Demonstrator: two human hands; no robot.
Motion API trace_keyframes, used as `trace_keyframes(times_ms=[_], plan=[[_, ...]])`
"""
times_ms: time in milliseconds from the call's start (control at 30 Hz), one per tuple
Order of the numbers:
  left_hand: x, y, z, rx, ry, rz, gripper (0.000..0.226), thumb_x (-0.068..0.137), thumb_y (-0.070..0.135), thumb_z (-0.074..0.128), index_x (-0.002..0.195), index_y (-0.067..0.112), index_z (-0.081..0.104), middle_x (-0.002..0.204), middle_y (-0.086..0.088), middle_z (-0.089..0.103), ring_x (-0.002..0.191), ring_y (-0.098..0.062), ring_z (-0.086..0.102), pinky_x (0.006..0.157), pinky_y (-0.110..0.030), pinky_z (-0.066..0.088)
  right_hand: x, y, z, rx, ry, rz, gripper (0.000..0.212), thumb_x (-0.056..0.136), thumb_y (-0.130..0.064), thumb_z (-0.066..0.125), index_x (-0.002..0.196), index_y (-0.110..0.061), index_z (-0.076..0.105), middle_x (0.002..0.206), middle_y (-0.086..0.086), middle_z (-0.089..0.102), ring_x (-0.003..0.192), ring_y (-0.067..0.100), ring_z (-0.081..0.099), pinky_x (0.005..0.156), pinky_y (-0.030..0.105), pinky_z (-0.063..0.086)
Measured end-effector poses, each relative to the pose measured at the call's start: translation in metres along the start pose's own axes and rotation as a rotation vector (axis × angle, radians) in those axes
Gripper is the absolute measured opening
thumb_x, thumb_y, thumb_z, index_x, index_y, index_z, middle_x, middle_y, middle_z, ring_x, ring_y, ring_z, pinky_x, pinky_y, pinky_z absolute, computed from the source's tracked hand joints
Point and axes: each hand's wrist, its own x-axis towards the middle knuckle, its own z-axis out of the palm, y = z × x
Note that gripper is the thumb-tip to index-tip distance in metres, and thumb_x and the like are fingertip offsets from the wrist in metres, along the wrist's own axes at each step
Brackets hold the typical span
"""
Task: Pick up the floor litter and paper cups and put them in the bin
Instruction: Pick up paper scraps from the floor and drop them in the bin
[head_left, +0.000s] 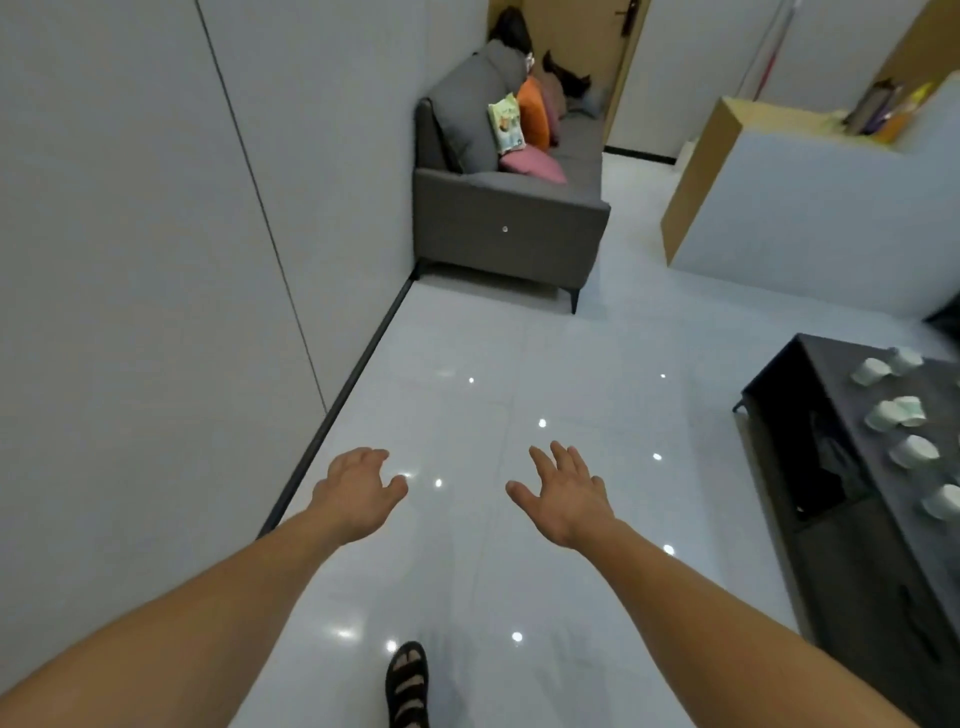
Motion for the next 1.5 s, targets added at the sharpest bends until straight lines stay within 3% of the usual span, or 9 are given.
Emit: trace_keyframes(times_ms=[300, 1067, 1500], plan=[[0.171, 0.145, -0.025, 0.121, -0.107, 0.259, 0.060, 0.097, 0.048, 0.038, 0.148, 0.018, 0.028, 0.156, -0.002, 0.023, 0.144, -0.022, 0.015, 0.115, -0.042, 0.023, 0.105, 0.088, -0.065, 0.134, 0.032, 0.269, 0.077, 0.094, -0.069, 0.026, 0.156, -0.029, 0.007, 0.164, 0.000, -0.005, 0.150, 0.021, -0.011, 0.119, 0.052, 0.007], [0.559, 0.584, 0.007, 0.278, -0.177, 0.535, 0.060, 0.097, 0.050, 0.038, 0.148, 0.020, 0.028, 0.156, -0.002, 0.023, 0.144, -0.024, 0.018, 0.114, -0.044, 0.025, 0.443, 0.401, -0.306, 0.252, 0.166, 0.422, 0.078, 0.092, -0.069, 0.030, 0.156, -0.030, 0.008, 0.164, -0.001, -0.003, 0.150, 0.022, -0.009, 0.118, 0.052, 0.005], [0.789, 0.835, 0.025, 0.351, -0.273, 0.705, 0.061, 0.096, 0.050, 0.040, 0.147, 0.018, 0.030, 0.156, -0.003, 0.025, 0.143, -0.024, 0.021, 0.115, -0.042, 0.024, 0.624, 0.585, -0.430, 0.353, 0.193, 0.647, 0.078, 0.092, -0.069, 0.032, 0.155, -0.030, 0.010, 0.164, 0.000, 0.000, 0.150, 0.022, -0.005, 0.118, 0.053, 0.010]])
